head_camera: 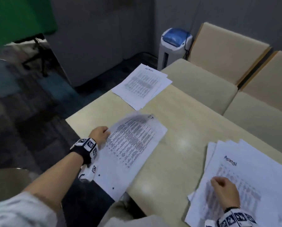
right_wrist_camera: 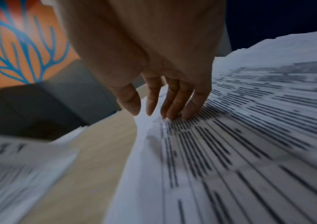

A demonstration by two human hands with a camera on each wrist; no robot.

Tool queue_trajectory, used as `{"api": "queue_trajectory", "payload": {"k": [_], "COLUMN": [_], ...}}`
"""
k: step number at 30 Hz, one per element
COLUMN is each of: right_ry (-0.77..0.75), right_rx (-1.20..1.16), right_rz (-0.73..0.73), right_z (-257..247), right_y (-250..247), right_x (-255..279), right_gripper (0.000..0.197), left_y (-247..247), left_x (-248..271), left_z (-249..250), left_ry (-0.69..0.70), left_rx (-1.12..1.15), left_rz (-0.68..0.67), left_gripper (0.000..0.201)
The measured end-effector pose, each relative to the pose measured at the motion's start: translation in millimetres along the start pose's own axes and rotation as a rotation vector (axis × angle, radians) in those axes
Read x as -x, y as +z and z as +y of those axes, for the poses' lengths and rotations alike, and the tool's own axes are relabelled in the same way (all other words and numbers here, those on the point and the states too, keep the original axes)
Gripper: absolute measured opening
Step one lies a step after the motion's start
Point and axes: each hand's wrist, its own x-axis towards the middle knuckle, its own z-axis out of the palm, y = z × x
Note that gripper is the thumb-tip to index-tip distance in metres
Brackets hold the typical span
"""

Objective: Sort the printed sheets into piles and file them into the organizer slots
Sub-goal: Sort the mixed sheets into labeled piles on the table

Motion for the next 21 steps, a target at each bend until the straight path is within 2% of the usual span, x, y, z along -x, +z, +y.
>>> {"api": "queue_trajectory", "payload": {"k": [2,4,7,12,17,21], "right_ry": [0.039,0.081,0.142,0.131,0.19,0.199], "right_rx": [0.039,0.062,0.053,0.089,0.112,0.071], "right_rz": [0.027,0.07,0.167,0.207,0.216,0.232], "right_z": [-0.3,-1.3,-3.8,-3.3,-4.6,-11.9], "right_y": [1.3,2.7,6.0,10.8,12.8,10.5], "right_x": [2.6,3.7,6.4,8.9,12.2,23.7], "right_gripper": [0.003,0.011,0.011,0.012,0.005,0.006], "left_y": [-30.5,-55.3,-77.5,-91.2,-92.8,-94.9], "left_x": [-23.3,-40.0,-62.7,-94.4,-116.6,-129.3], "left_z": [-32.2,-54.2,-72.2,-73.7,-66.6,-61.0], "left_ry": [-0.066,-0.124,-0.187,-0.173,-0.142,-0.147], "left_rx": [-0.121,-0.223,-0.291,-0.266,-0.282,-0.298], "left_rz": [0.032,0.044,0.1,0.14,0.176,0.132], "left_gripper": [0.021,0.028,0.031,0.037,0.036,0.035]}}
